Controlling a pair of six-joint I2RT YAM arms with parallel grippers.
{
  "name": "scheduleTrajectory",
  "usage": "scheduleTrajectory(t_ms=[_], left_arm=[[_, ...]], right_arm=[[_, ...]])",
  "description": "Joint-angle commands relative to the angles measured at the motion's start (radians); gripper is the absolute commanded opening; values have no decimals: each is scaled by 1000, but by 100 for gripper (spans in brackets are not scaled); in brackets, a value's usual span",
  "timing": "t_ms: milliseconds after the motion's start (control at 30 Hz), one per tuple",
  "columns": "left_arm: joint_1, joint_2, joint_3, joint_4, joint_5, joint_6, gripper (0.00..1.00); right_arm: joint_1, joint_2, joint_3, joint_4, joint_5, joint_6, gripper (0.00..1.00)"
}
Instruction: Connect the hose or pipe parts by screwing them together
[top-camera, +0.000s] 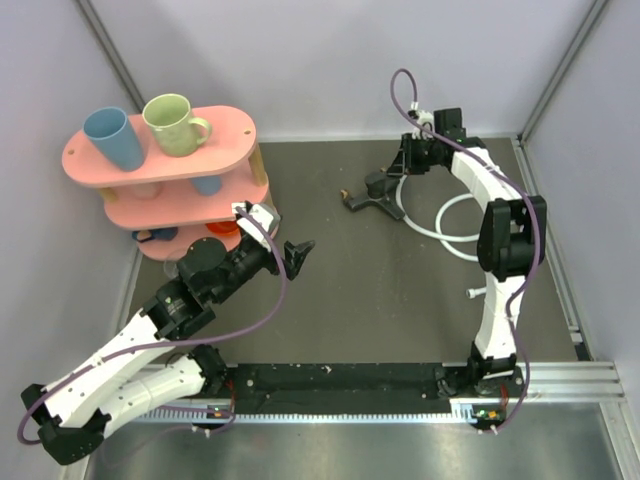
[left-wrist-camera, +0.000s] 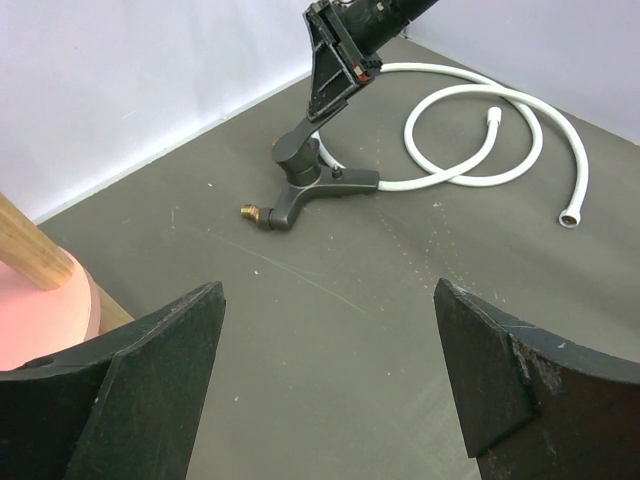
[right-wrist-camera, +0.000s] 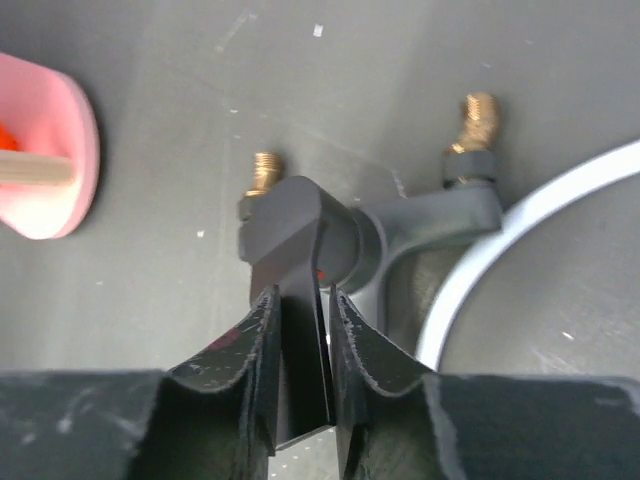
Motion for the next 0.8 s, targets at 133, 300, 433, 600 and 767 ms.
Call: scheduleTrajectory(t_ms=[133,300,433,600,767], left_arm=[[-5,-8,-6,46,-18,14,91],[-5,-2,-6,46,-16,13,91],[-4,7,-5,46,-7,10,90],[-7,10,-5,43,-15,11,90],[-7,9,-8,43,-25,14,90]], right_arm=[[5,-75,-47,7,-118,156,5],[46,-242,-349,134,-105,299,4],[106,-389,-561,266,-54,414,2],[189,-576,-837,497,4,655,11],[256,-703,-1021,675,55,846,24]])
